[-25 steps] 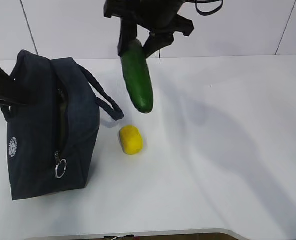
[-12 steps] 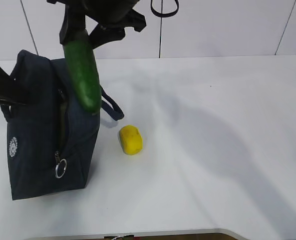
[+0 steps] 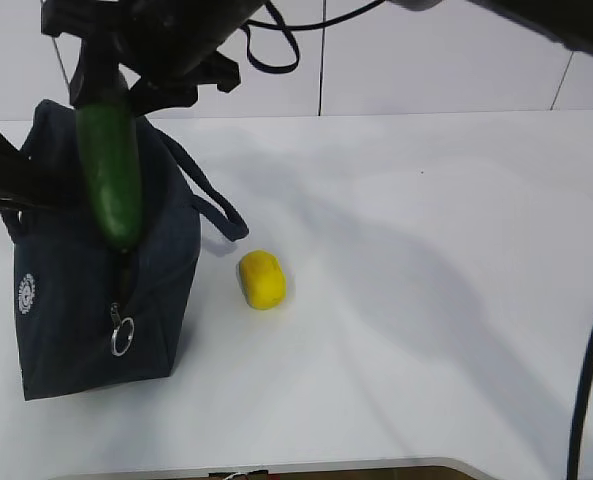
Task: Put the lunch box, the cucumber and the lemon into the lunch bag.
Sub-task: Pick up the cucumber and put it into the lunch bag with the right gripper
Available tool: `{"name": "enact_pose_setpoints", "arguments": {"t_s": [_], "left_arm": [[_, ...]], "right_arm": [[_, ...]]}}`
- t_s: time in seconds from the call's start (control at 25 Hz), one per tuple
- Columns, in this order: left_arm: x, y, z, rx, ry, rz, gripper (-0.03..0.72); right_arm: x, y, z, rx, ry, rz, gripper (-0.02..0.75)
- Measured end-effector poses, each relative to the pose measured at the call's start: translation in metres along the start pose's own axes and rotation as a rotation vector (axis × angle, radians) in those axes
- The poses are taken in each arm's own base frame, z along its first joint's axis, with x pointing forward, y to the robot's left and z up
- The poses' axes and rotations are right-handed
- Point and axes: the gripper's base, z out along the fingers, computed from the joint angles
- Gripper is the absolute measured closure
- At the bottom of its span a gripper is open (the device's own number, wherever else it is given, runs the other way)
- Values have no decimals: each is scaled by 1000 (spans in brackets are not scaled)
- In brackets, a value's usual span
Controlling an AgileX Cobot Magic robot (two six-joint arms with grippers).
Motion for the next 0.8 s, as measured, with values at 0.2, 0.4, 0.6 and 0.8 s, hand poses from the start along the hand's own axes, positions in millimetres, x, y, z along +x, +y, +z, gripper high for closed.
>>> {"name": "enact_pose_setpoints", "arguments": {"t_s": [0.2, 0.4, 0.6, 0.8], "left_arm": [[0, 0, 0, 0, 0, 0, 676], [0, 0, 0, -2, -3, 0, 676], [0, 0, 0, 0, -4, 1, 676], [-1, 0, 0, 2, -7, 1, 676]], "right_arm": [[8, 2, 22, -2, 6, -23, 346], [12, -6, 33, 27, 12, -42, 346], [19, -16, 51, 46, 45, -38, 346], [20, -18, 54, 49, 47, -38, 346]]}}
